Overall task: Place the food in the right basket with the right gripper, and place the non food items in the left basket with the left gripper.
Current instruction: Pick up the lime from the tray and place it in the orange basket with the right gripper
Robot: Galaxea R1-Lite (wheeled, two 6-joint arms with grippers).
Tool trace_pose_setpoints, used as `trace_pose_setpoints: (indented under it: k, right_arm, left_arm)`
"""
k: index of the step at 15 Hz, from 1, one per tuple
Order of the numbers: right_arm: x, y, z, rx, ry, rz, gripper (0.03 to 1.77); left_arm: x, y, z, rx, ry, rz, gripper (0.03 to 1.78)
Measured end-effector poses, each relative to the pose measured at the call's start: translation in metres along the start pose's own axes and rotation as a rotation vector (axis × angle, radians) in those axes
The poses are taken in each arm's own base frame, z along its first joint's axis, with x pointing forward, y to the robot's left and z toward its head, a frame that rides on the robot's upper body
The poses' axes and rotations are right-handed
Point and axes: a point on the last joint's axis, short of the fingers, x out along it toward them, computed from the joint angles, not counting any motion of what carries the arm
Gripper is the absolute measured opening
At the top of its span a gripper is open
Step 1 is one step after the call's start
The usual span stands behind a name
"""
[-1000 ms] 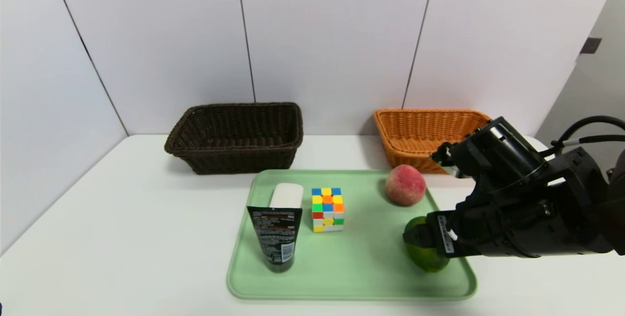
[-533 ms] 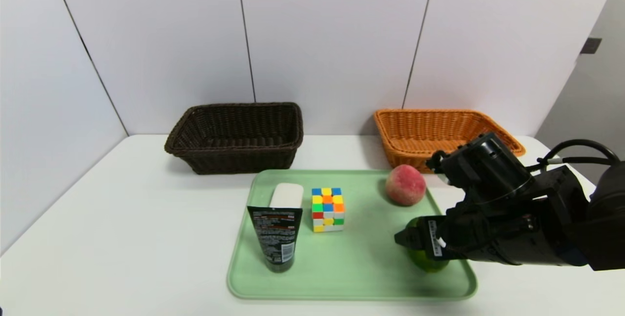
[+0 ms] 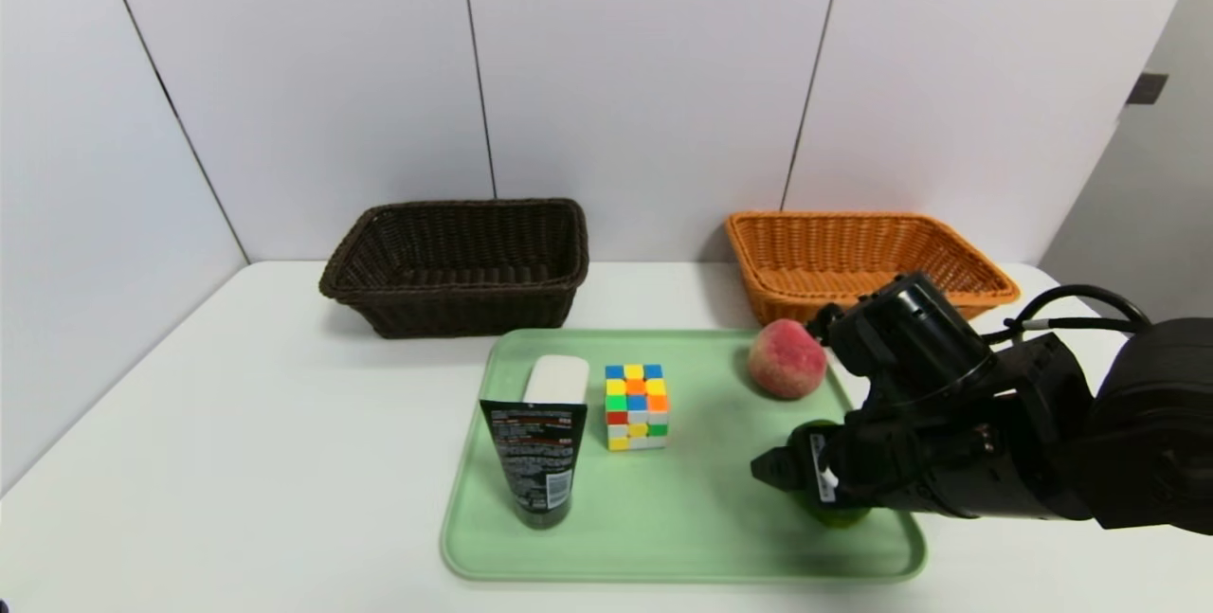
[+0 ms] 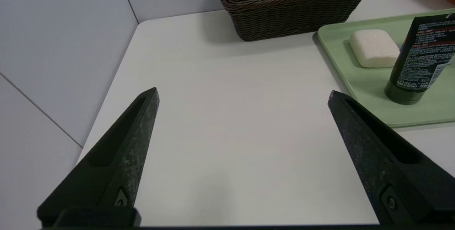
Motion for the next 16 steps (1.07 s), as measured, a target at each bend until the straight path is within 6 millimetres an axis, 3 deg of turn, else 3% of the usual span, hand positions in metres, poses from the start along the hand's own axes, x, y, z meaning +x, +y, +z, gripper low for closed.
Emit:
trace_pose_setpoints:
  k: [16]
  right_arm:
    - [0.0094,0.0035,-0.001,-0.006,-0.042,-0.004,1.71]
  left_arm:
    - [0.0004,-0.0003,-0.0025,-0.001,0.006,-0.002,1.69]
